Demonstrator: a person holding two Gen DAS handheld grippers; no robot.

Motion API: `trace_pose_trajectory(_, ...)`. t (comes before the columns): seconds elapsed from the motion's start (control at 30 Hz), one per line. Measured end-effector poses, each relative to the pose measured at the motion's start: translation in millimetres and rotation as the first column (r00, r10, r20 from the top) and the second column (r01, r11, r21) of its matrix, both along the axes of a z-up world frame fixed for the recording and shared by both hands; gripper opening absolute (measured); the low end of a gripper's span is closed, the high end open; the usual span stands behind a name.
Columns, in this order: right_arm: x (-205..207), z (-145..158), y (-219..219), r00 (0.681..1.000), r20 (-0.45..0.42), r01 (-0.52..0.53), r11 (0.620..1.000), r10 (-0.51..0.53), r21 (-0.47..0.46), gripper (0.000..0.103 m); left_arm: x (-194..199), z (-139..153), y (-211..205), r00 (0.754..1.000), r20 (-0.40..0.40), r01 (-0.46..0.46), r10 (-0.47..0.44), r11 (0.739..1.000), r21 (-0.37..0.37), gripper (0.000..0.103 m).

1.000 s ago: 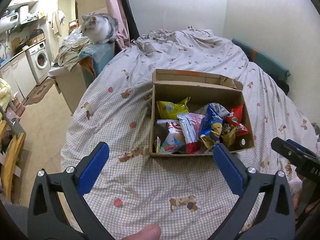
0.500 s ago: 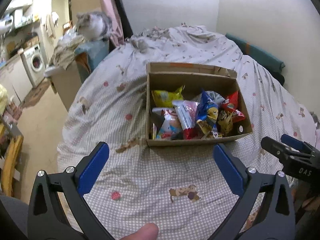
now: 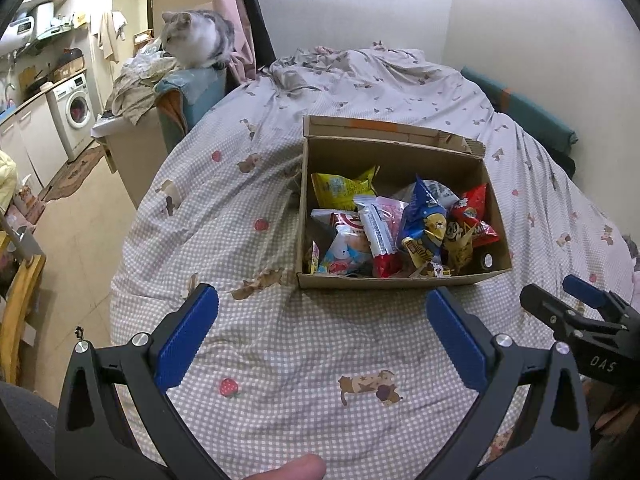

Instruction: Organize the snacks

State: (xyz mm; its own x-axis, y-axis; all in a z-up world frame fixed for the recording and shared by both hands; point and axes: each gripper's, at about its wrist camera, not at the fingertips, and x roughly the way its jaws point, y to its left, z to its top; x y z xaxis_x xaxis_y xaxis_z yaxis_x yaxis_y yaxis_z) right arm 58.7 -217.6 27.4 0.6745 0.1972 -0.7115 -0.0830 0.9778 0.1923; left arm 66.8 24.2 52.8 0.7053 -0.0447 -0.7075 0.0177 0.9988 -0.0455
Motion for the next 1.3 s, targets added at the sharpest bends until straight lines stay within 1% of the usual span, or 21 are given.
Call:
trace_pose_trajectory(0.6, -1.0, 0.9, 0.7, 1.000, 0.003, -0.002, 1.000, 0.002, -0.005, 0.103, 0.7, 0.2, -0.9, 1.000, -0.004, 0.002, -0.002, 1.000, 0.003, 0.103)
trace_pose_trajectory(1.3, -1.4, 1.2, 1.4, 1.000, 0.003, 0.002, 1.000, -0.002, -0.006, 0.103, 1.6, -5.8, 0.1, 1.000, -0.028, -0.010, 0.010, 1.000, -0.004, 0.103)
